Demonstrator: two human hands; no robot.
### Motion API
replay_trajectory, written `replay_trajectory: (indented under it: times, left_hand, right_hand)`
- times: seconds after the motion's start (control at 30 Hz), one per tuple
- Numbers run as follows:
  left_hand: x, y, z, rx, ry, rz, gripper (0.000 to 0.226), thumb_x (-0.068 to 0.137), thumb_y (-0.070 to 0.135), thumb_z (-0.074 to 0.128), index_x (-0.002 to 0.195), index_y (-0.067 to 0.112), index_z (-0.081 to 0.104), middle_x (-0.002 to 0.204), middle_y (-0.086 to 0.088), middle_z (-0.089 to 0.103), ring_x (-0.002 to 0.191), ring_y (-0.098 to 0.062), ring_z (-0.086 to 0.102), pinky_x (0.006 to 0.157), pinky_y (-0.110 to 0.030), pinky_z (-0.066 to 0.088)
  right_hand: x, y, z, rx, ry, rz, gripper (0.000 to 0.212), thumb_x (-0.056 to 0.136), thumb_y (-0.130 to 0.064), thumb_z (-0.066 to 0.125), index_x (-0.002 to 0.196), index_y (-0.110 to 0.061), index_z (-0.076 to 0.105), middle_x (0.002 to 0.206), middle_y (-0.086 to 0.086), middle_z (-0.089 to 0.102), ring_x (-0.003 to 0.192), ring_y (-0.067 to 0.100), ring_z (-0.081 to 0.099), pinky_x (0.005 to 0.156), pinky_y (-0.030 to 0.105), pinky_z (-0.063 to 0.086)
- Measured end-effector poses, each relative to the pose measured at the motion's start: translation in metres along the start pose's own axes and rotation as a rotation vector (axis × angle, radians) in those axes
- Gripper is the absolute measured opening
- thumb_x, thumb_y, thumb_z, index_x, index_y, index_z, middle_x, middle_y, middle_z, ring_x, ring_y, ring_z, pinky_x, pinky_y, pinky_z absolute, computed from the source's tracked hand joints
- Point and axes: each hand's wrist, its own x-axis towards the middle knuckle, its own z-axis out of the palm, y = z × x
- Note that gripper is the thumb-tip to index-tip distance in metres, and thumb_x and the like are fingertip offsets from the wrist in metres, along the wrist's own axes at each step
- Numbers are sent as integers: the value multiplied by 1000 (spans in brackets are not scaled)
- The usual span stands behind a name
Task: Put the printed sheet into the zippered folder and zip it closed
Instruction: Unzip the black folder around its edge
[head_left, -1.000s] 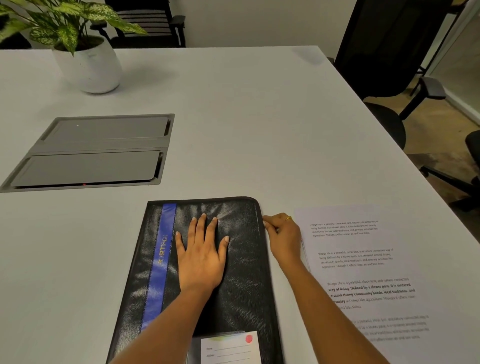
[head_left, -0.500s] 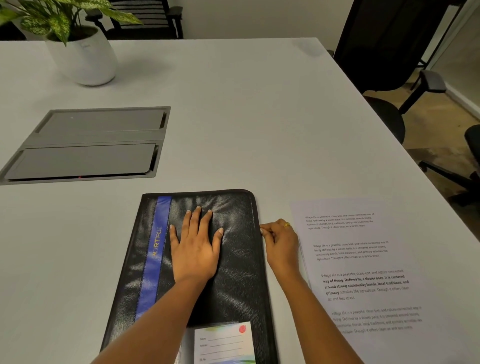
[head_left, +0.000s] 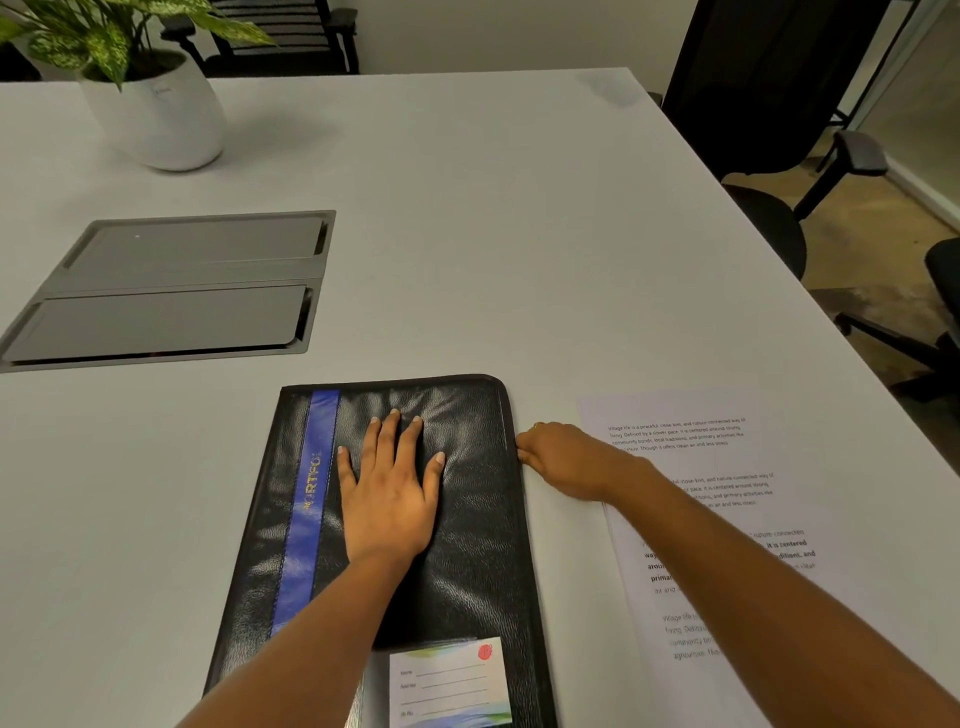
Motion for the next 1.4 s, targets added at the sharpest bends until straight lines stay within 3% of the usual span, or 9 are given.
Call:
replay_trajectory:
  times: [0.13,0.3,0.53,0.77,0.9,1.2,1.3,1.4]
  left_hand:
    - [0,-1,0,-3,4,-11,55,93,54,22,144,33,24,157,7,17,146,-12,7,117,-45,0]
    - [0,0,-1,-14,7,-19,54,94,53,25,144,32,26,156,8,18,146,-12,8,117,-44,1]
    - [0,1,-2,-15,-1,-29,53,95,53,25,144,33,25,157,8,17,146,-11,7,117,-44,0]
    - [0,1,-1,-7,-1,-31,53,95,52,24,144,33,24,156,8,17,146,-11,8,117,-44,2]
    - [0,1,-1,-8,-1,-31,53,95,52,25,144,33,26,156,8,19,146,-11,8,118,-44,2]
    - [0,1,-1,-1,-4,-22,53,95,52,23,144,32,24,156,7,18,146,-12,8,117,-45,1]
    - [-1,1,-1,4,-1,-13,54,95,52,22,145,32,23,157,7,17,146,-12,7,117,-45,1]
    - [-1,1,-1,9,-3,-1,54,95,51,21,146,31,22,157,6,16,146,-14,7,117,-45,0]
  right_hand:
    - [-7,12,0,-17,6,-75,29,98,-21,37,73,-8,46,78,11,50,81,29,52,77,38,41]
    - [-8,16,0,-28,22,-129,31,97,-18,40,66,-20,36,75,1,43,76,20,45,72,31,35]
    - [-9,20,4,-1,40,-177,24,97,-18,41,73,-15,44,74,1,43,73,15,40,64,20,23]
    - [-13,20,10,26,62,-192,25,96,-16,41,80,-1,53,78,4,46,75,14,41,65,18,24]
    - [-14,19,9,20,55,-204,26,96,-15,41,79,0,53,81,14,53,76,14,41,67,20,26]
    - [-13,20,12,60,75,-198,24,96,-15,41,73,-10,47,72,-5,38,74,13,39,67,19,26]
    - [-15,17,17,55,138,-154,25,96,-15,41,74,-7,48,72,1,45,74,18,43,67,27,31]
    - [-19,10,33,40,352,-68,28,96,-19,42,77,0,52,75,12,47,70,23,46,64,34,37]
